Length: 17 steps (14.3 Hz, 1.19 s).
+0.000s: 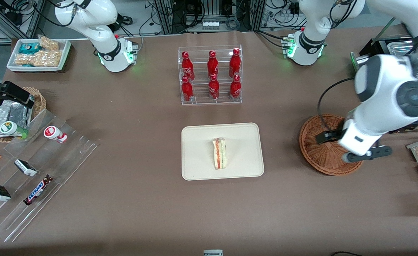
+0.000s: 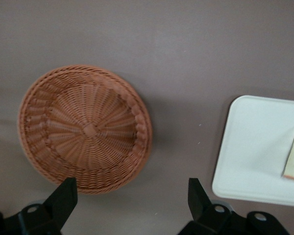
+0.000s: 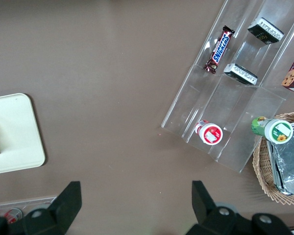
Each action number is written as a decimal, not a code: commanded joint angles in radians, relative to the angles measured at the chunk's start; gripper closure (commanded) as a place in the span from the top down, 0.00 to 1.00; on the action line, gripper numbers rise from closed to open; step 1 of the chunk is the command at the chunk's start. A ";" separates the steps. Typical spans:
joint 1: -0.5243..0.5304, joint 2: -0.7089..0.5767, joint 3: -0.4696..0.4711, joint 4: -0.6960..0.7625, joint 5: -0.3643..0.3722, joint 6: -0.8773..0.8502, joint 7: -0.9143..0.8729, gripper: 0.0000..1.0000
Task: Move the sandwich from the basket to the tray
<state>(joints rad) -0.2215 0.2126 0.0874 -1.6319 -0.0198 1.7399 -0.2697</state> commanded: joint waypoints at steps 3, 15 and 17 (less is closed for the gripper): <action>0.098 -0.125 -0.023 -0.029 0.017 -0.112 0.164 1.00; 0.243 -0.211 -0.175 0.027 0.021 -0.158 0.225 1.00; 0.223 -0.211 -0.161 0.027 0.021 -0.145 0.262 1.00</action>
<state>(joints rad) 0.0149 0.0060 -0.0811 -1.6119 -0.0124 1.5867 -0.0441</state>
